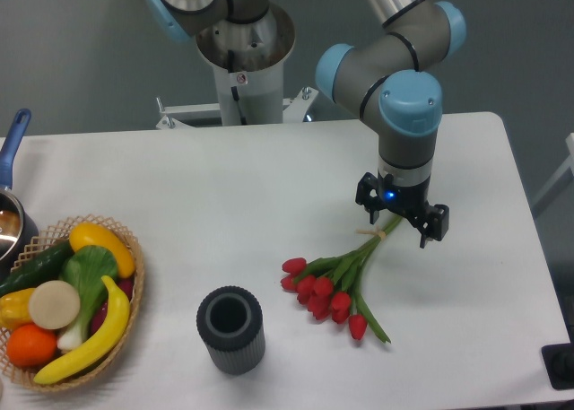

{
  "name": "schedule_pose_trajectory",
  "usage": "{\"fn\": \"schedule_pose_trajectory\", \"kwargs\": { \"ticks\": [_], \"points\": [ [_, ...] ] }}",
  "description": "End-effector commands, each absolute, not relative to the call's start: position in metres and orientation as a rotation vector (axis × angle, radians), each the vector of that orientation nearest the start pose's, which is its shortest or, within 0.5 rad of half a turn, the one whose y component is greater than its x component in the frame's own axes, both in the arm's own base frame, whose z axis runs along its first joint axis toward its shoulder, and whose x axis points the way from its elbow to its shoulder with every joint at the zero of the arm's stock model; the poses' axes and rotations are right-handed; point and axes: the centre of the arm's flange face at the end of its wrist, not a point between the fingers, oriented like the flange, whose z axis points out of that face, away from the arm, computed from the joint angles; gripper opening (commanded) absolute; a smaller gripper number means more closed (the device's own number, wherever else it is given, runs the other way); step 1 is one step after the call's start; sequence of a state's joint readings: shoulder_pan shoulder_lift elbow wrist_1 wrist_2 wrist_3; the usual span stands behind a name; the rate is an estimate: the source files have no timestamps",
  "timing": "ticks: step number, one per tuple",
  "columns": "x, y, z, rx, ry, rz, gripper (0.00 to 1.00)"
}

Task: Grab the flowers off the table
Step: 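Lower the open gripper onto the green stems of the red tulips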

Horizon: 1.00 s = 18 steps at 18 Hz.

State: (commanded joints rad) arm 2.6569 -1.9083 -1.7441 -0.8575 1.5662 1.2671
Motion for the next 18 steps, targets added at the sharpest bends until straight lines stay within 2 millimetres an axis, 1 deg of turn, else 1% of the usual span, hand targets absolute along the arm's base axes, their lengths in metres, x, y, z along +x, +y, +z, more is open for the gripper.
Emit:
{"fn": "schedule_pose_trajectory", "kwargs": {
  "ticks": [3,5,7,9,11,12,14,16,17,18],
  "points": [
    [-0.467,0.398,0.292,-3.030,0.273,0.293,1.00],
    [-0.462,0.396,0.284,-3.038,0.274,0.270,1.00],
    [-0.453,0.391,0.266,-3.052,0.278,0.219,1.00],
    [-0.445,0.385,0.250,-3.050,0.271,0.222,1.00],
    [-0.436,0.385,0.237,-3.041,0.273,0.242,1.00],
    [-0.434,0.385,0.232,-3.042,0.273,0.240,1.00],
    [-0.429,0.393,0.221,-3.047,0.301,0.214,1.00],
    [-0.425,0.404,0.206,-3.055,0.330,0.179,1.00],
    [-0.426,0.409,0.198,-3.059,0.338,0.167,1.00],
    [-0.427,0.413,0.196,-3.057,0.345,0.165,1.00]
  ]
}}
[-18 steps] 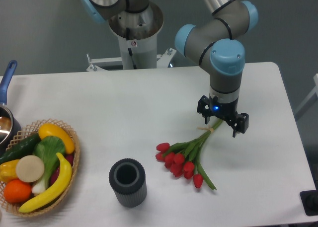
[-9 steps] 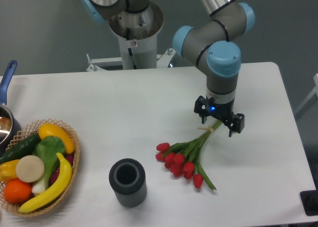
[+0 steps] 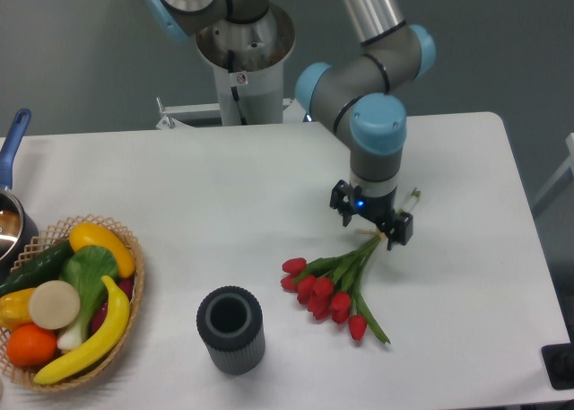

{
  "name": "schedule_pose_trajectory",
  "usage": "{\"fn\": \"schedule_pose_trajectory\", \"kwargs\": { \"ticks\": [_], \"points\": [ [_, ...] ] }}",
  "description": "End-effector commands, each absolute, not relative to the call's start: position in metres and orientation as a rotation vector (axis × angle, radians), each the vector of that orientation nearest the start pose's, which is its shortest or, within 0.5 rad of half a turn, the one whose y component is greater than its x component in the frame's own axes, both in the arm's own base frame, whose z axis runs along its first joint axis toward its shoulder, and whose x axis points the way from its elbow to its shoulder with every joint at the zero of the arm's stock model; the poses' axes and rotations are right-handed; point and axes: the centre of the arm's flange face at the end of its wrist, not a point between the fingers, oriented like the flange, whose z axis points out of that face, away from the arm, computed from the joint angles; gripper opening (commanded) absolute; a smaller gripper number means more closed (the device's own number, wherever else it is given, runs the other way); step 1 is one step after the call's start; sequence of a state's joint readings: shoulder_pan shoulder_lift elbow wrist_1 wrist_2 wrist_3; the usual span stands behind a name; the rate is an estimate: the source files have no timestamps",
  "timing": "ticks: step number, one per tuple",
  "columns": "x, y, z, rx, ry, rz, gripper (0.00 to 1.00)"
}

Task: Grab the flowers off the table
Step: 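Lower the open gripper onto the green stems of the red tulips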

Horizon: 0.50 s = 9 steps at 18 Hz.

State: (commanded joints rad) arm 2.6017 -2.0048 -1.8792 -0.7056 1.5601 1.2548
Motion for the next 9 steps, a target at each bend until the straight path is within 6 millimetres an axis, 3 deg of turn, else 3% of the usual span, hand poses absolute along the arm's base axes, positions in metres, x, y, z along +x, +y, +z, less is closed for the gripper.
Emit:
{"fn": "schedule_pose_trajectory", "kwargs": {
  "ticks": [8,9],
  "points": [
    [-0.427,0.426,0.183,-3.060,0.376,0.143,1.00],
    [-0.428,0.429,0.184,-3.058,0.378,0.147,0.94]
  ]
}}
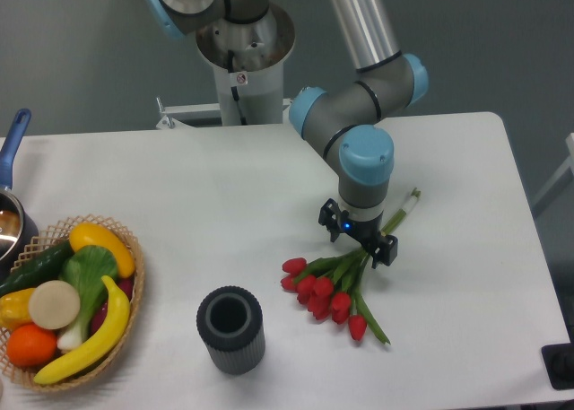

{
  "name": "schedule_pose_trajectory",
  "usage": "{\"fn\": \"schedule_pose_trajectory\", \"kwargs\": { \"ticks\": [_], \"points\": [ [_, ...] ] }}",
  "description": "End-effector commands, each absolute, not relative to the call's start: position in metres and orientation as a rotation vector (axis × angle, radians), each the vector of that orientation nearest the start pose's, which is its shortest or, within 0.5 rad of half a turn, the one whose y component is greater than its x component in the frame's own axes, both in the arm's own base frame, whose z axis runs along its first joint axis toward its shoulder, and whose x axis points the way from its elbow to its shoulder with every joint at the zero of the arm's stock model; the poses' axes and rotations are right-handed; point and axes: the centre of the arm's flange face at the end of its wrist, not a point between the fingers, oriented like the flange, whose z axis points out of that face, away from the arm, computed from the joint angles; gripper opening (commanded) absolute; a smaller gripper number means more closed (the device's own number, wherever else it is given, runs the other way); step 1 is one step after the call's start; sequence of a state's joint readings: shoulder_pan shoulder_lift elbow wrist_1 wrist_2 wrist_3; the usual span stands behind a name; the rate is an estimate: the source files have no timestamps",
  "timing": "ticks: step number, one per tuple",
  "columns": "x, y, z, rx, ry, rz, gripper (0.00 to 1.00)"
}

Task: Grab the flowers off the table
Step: 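Lower the open gripper onto the green stems of the red tulips, then close the gripper around the tulip stems, then lift the gripped tulips up off the table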

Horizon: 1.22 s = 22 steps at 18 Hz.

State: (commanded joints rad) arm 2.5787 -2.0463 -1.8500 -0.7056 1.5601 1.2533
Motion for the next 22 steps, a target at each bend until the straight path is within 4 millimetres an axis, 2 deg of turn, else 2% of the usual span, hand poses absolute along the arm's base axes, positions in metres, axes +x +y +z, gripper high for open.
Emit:
{"fn": "schedule_pose_trajectory", "kwargs": {
  "ticks": [1,4,5,7,10,11,14,16,20,22],
  "points": [
    [-0.433,0.433,0.182,-3.062,0.327,0.151,0.68],
    [-0.432,0.448,0.181,-3.065,0.217,0.158,0.39],
    [-0.432,0.448,0.182,-3.064,0.205,0.161,0.34],
    [-0.433,0.448,0.188,-3.058,0.200,0.173,0.33],
    [-0.431,0.448,0.198,-3.049,0.102,0.187,0.06],
    [-0.431,0.448,0.205,-3.043,0.078,0.203,0.02],
    [-0.433,0.442,0.234,-3.018,0.075,0.264,0.02],
    [-0.441,0.434,0.253,-3.000,0.044,0.304,0.03],
    [-0.454,0.441,0.282,-2.976,0.023,0.349,0.03],
    [-0.469,0.439,0.301,-2.990,-0.018,0.322,0.04]
  ]
}}
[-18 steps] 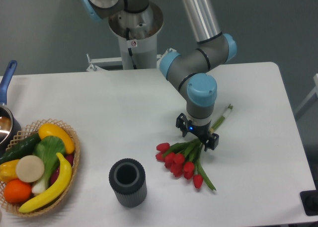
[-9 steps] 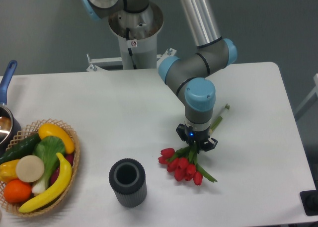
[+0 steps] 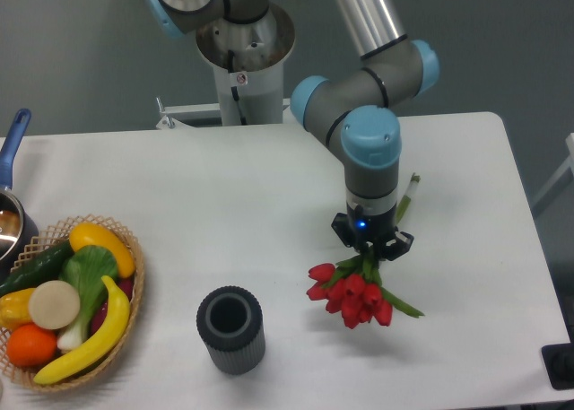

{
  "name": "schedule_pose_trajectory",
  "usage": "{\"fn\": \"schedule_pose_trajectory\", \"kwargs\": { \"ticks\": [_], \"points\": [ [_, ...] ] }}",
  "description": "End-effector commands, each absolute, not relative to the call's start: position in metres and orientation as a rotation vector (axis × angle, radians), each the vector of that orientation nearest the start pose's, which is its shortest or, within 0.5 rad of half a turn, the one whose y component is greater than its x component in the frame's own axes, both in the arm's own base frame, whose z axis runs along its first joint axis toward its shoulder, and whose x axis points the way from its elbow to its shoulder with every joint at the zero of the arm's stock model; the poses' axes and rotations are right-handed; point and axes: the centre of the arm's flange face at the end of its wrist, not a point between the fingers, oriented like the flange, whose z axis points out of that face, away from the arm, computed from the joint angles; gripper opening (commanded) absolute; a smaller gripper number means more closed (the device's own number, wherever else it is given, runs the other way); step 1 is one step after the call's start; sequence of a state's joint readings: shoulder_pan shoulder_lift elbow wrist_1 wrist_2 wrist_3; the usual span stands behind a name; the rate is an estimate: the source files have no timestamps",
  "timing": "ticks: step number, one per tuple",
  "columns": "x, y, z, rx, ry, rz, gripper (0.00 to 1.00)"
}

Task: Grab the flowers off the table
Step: 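Lift the gripped tulips up off the table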

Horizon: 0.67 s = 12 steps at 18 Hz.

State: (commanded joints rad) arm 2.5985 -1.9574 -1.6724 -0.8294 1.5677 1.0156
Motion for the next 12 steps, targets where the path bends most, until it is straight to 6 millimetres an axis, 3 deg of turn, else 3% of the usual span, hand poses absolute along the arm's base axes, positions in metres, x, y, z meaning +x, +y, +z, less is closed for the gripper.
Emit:
{"fn": "schedule_pose_trajectory", "kwargs": {
  "ticks": [4,12],
  "points": [
    [-0.495,0.434,0.339,-3.032,0.015,0.247,0.04],
    [-0.498,0.439,0.353,-3.079,0.140,0.150,0.03]
  ]
}}
